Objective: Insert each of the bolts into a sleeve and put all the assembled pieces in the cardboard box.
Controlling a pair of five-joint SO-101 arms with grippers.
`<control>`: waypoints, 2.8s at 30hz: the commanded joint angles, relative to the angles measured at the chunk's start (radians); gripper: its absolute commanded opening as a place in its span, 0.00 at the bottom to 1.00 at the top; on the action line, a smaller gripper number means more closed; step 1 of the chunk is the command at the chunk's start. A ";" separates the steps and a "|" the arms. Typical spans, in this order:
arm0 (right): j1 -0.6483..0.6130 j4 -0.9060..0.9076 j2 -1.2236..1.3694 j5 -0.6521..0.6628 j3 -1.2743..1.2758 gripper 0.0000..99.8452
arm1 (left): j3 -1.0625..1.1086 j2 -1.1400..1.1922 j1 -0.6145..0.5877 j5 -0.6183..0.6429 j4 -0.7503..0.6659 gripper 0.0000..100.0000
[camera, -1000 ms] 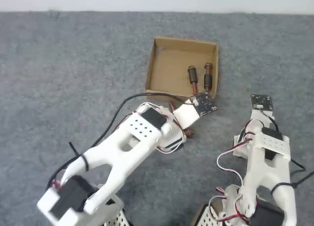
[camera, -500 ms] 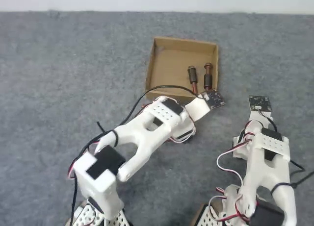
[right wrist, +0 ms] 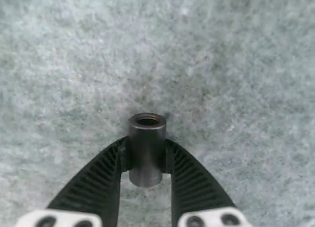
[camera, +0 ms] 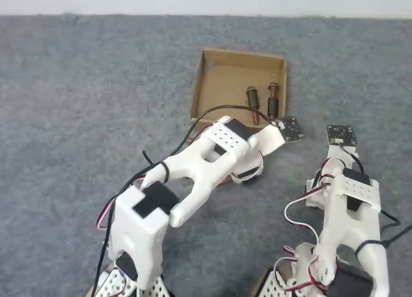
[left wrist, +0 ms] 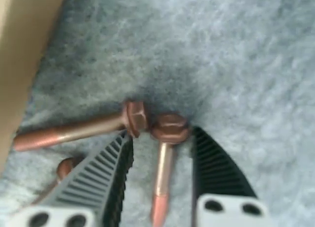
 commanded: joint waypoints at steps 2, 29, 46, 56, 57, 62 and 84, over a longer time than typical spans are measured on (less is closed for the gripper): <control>0.008 -0.015 -0.036 0.021 -0.012 0.01 | -0.120 0.072 0.000 -0.018 0.084 0.09; 0.008 -0.039 -0.035 0.017 0.002 0.01 | 0.142 -0.322 0.037 0.118 0.101 0.08; 0.008 -0.036 -0.035 0.015 0.003 0.01 | 0.325 -0.371 0.034 0.117 -0.203 0.11; 0.008 -0.038 -0.035 0.017 0.003 0.01 | 0.119 -0.175 0.031 0.057 -0.041 0.17; 0.008 -0.038 -0.035 0.017 0.003 0.01 | 0.119 -0.178 0.032 0.057 -0.041 0.17; 0.007 -0.038 -0.035 0.017 0.003 0.01 | 0.134 -0.290 0.028 0.060 -0.020 0.17; -0.004 -0.038 -0.035 0.015 0.003 0.01 | 0.407 -0.400 0.181 -0.239 -0.063 0.17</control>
